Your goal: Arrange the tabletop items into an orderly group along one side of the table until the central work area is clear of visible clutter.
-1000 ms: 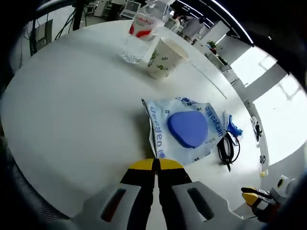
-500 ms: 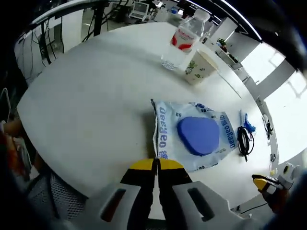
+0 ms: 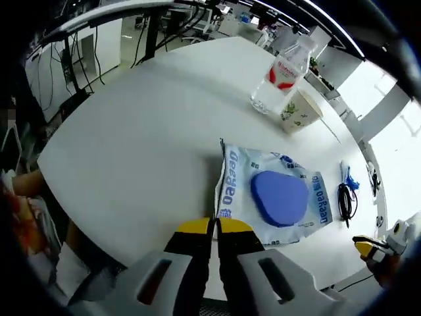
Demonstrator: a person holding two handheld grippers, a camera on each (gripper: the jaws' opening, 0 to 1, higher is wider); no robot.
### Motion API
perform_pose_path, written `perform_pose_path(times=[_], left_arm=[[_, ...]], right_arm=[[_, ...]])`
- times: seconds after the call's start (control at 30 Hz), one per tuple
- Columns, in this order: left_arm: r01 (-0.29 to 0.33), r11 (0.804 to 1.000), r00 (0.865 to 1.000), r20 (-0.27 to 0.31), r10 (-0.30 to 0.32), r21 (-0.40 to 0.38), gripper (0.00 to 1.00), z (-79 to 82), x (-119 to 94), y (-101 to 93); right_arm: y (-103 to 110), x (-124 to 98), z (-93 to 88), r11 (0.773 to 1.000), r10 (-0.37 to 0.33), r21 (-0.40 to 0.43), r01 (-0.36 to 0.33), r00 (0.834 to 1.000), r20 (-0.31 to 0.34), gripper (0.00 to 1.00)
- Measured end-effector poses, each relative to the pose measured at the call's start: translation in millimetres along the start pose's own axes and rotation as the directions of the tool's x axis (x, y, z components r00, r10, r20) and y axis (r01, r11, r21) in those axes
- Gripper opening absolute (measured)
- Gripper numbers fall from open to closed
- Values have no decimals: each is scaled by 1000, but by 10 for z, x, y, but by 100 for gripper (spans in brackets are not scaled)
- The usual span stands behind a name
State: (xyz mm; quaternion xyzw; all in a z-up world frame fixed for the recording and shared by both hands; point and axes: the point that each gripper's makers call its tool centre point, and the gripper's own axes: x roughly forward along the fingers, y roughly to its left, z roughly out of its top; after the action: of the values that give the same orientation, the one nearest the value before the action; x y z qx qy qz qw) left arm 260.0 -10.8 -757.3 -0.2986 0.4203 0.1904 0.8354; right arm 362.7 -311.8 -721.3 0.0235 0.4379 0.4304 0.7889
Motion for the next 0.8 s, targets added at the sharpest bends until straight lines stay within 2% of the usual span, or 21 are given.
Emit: perform_pose_path(times=[0.07, 0.2, 0.5, 0.67, 0.8], left_arm=[[15, 999, 999, 43, -14, -33, 0, 96, -8, 9], [28, 999, 998, 52, -27, -37, 1, 129, -23, 25], [90, 995, 995, 59, -87, -53, 8, 106, -48, 2], [119, 992, 992, 50, -117, -52, 10, 73, -44, -2], [131, 990, 991, 46, -128, -61, 11, 52, -30, 16]], right_arm=[[64, 59, 22, 1000, 11, 7, -11, 1000, 1, 19], [192, 176, 44, 999, 34, 10, -34, 999, -5, 19], [439, 471, 95, 993, 87, 77, -86, 996, -16, 19], [626, 645, 265, 990, 95, 107, -97, 995, 25, 17], [722, 807, 286, 993, 88, 79, -88, 996, 1, 18]])
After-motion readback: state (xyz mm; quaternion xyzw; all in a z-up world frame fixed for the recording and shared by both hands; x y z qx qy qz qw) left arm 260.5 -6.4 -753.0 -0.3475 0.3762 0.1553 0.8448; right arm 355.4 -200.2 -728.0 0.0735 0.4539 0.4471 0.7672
